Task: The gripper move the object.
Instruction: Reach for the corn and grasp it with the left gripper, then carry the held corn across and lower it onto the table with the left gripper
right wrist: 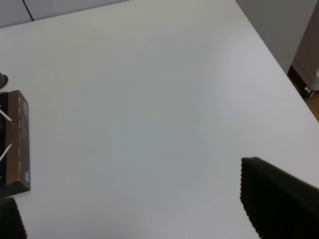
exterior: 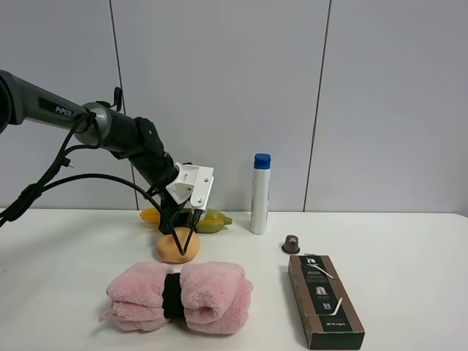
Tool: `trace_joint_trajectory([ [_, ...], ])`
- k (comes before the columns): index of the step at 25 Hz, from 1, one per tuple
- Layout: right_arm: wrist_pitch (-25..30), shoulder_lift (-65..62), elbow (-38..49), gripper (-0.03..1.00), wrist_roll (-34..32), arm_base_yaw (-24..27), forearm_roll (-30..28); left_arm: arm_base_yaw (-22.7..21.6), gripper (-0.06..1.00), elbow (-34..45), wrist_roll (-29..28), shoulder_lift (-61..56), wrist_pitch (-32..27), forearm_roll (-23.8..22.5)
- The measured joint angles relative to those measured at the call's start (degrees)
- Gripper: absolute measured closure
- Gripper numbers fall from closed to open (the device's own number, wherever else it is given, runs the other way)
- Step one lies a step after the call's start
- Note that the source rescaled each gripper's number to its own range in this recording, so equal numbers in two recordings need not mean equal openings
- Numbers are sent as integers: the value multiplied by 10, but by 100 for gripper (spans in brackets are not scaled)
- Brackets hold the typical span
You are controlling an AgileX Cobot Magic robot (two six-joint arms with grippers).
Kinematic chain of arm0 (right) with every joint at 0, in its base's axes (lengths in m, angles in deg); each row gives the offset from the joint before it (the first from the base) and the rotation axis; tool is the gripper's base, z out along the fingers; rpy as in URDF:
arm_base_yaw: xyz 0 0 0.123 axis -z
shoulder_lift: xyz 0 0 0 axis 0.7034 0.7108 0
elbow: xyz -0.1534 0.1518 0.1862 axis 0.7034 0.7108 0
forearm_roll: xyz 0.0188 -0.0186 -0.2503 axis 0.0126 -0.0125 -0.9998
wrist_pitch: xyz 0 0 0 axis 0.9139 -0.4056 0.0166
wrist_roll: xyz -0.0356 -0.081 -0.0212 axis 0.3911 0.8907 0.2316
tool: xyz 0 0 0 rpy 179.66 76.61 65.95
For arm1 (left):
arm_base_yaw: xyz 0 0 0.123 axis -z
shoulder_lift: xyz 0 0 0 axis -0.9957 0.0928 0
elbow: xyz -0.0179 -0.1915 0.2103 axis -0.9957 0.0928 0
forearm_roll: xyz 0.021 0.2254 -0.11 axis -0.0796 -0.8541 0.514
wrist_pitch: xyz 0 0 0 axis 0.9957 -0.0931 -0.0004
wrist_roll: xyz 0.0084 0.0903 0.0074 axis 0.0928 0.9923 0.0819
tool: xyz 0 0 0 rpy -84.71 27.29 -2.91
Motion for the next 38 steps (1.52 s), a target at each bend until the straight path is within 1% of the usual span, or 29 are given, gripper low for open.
trace_joint_trajectory([
  [3,0,0,0,-3,0,0,0,0,88,0,1,2,1,-1],
  [4,0,0,0,-3,0,0,0,0,92,0,0,2,1,-1],
  [5,0,0,0,-3,0,0,0,0,94,0,1,2,1,-1],
  [17,0,0,0,-3,0,0,0,0,94,0,1,0,2,-12],
  [22,0,0,0,-3,0,0,0,-1,94,0,-24,-16,-7,-32],
  [26,0,0,0,-3,0,0,0,-1,94,0,-58,-43,-29,-58],
  [29,0,0,0,-3,0,0,0,-1,94,0,-101,-67,-64,-65],
  [32,0,0,0,-3,0,0,0,-1,94,0,-155,-94,-115,-75],
  [38,0,0,0,-3,0,0,0,-1,94,0,-267,-171,-217,-113],
])
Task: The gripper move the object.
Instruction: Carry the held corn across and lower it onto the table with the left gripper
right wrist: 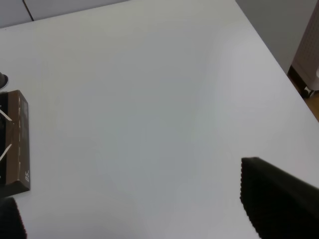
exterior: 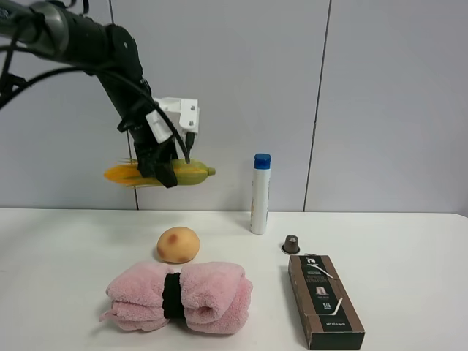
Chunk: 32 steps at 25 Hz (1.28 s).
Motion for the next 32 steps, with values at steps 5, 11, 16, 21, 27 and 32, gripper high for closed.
trace_joint_trajectory([
  [5,0,0,0,-3,0,0,0,0,94,0,-85,-67,-96,-13],
  [11,0,0,0,-3,0,0,0,2,94,0,-178,-116,-154,-10],
  [16,0,0,0,-3,0,0,0,45,94,0,-238,-149,-155,-17],
  [21,0,0,0,-3,0,0,0,118,94,0,-346,-167,-157,-35],
  [27,0,0,0,-3,0,0,0,202,94,0,-480,-167,-158,-50],
  [32,0,0,0,-3,0,0,0,256,94,0,-540,-167,-156,-51],
])
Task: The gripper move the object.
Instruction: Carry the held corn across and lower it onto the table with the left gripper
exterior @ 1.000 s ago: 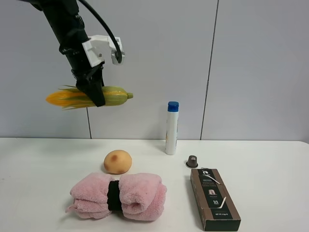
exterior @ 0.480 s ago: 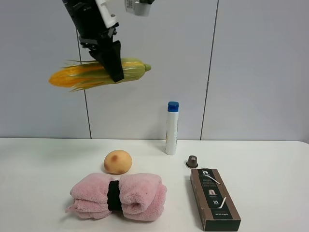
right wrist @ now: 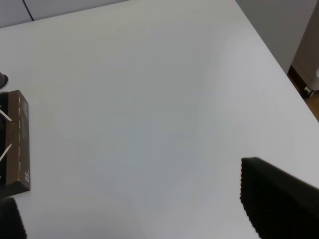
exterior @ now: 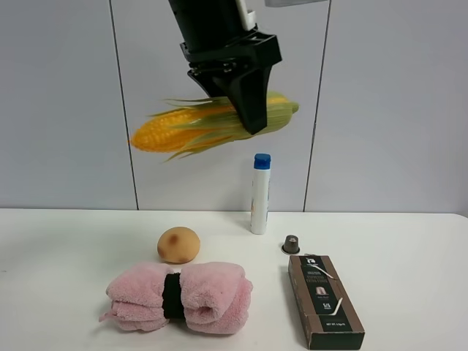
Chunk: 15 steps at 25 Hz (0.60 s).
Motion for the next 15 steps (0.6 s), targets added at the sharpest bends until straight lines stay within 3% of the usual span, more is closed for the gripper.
trace_joint_trajectory([
  [7,0,0,0,-3,0,0,0,44,94,-81,-10,12,16,3],
  [15,0,0,0,-3,0,0,0,46,94,-241,-20,69,51,8],
])
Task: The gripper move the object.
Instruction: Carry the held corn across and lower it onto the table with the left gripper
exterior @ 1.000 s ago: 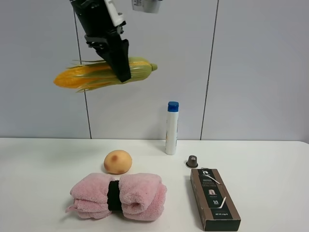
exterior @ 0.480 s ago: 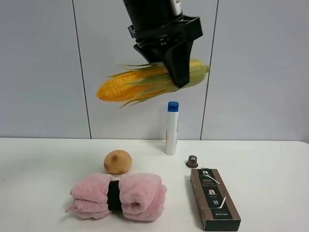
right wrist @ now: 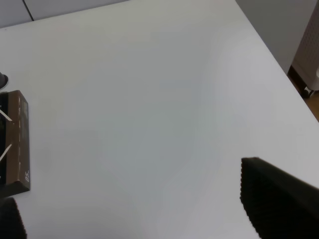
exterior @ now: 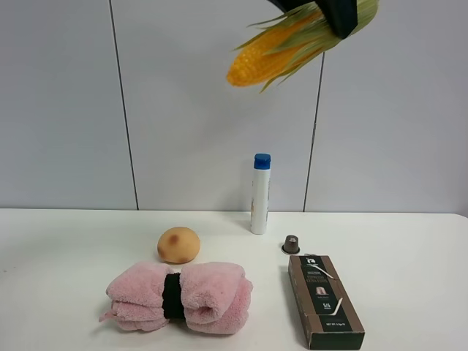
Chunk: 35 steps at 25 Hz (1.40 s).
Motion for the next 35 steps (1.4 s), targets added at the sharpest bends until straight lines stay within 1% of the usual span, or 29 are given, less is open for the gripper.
trace_joint_trajectory([
  [4,0,0,0,-3,0,0,0,1,94,-44,0,22,18,3],
  [10,0,0,0,-3,0,0,0,18,94,-46,27,36,70,19],
  [15,0,0,0,-3,0,0,0,32,94,-47,48,55,140,65],
  [21,0,0,0,-3,0,0,0,33,94,-47,50,81,233,135],
  [23,0,0,0,-3,0,0,0,32,94,-47,44,92,259,165],
  [27,0,0,0,-3,0,0,0,24,94,-47,9,115,316,214],
  [32,0,0,0,-3,0,0,0,-2,94,-47,-18,144,378,241],
  [35,0,0,0,-3,0,0,0,-21,94,-47,-46,164,407,261],
])
